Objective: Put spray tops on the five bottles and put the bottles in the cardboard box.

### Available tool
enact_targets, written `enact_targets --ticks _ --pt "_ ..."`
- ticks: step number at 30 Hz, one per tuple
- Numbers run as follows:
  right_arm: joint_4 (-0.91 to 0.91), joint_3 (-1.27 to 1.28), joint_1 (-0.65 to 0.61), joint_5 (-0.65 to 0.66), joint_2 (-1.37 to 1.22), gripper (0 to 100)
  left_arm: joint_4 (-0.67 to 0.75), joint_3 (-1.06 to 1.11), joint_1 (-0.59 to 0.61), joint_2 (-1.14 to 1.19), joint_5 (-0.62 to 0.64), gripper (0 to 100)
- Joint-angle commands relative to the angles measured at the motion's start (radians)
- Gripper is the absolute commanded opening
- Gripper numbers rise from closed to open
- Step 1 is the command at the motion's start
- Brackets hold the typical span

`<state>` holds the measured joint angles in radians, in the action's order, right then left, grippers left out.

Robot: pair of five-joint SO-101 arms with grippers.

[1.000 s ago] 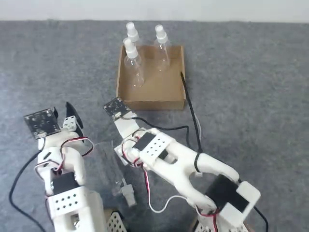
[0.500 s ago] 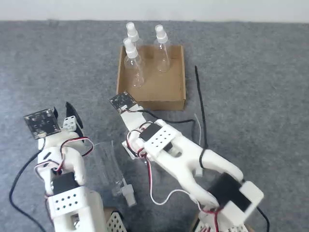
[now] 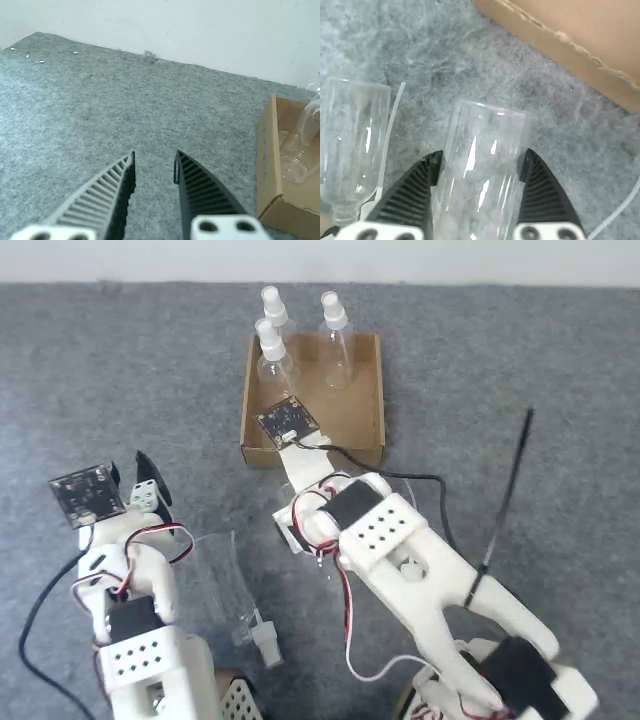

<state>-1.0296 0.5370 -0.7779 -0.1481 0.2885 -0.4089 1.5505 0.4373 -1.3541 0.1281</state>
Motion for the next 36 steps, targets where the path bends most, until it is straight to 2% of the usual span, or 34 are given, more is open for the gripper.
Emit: enact_targets --ticks 1,7,18,24,31,36 --pt "-0.050 -0.061 0.016 0.002 0.120 4.9 0.032 -0.038 0.000 -0.012 0.012 12" --pt "-0.082 -0.060 0.047 -0.138 0.243 4.9 0.034 -0.031 0.000 -0.012 0.012 12" --pt "-0.076 0.038 0.252 -0.379 0.458 4.9 0.034 -0.031 0.000 -0.012 0.012 12" --pt "-0.041 0.152 0.367 -0.423 0.595 4.6 0.034 -0.031 0.000 -0.012 0.012 12" --pt "0.070 0.381 0.524 -0.396 0.773 4.6 0.034 -0.030 0.000 -0.012 0.012 12" --pt "0.085 0.479 0.639 -0.397 0.857 4.9 0.034 -0.030 0.000 -0.012 0.012 12"
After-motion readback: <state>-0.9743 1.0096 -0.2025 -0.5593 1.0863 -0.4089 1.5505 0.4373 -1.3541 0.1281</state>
